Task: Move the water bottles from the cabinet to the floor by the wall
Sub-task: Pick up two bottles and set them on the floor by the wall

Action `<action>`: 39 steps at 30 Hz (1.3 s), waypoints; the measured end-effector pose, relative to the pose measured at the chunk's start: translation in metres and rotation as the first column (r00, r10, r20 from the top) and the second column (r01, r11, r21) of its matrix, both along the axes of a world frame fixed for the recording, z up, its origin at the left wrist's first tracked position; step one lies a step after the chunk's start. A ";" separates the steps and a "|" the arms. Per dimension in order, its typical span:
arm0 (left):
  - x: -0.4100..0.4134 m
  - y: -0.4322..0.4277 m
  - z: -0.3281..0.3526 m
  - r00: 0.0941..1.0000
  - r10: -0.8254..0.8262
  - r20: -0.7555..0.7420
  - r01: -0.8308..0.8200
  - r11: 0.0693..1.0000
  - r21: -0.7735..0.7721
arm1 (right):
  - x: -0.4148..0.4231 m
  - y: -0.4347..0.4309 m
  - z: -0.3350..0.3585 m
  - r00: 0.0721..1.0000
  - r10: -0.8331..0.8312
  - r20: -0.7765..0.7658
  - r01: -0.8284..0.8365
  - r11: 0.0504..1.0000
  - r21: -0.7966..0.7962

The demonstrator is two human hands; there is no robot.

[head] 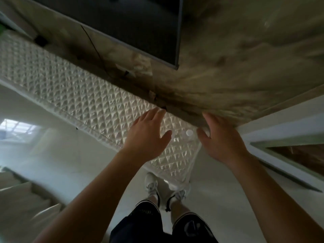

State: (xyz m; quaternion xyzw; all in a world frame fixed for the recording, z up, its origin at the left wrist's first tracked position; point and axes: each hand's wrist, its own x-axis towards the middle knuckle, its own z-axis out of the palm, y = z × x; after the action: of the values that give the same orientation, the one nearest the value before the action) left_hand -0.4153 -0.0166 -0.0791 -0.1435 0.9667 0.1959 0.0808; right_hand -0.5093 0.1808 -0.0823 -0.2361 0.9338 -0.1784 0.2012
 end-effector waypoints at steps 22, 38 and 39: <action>-0.025 0.025 -0.291 0.933 0.360 -0.017 -0.339 0.892 0.300 | -0.002 -0.001 -0.294 0.916 -0.375 0.140 0.400 0.882 -0.249; -0.012 0.048 -0.345 0.796 0.582 -0.169 -0.481 0.776 0.407 | 0.016 -0.008 -0.353 0.875 -0.480 0.068 0.463 0.786 -0.409; -0.012 0.048 -0.346 0.793 0.584 -0.175 -0.481 0.776 0.408 | 0.015 -0.008 -0.353 0.873 -0.484 0.061 0.463 0.783 -0.416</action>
State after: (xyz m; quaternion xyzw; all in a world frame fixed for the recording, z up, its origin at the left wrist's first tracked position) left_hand -0.4273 0.0314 -0.4248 -0.3671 0.8364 0.3949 -0.0986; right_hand -0.4939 0.1725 -0.4356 -0.0361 0.9072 -0.4129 0.0717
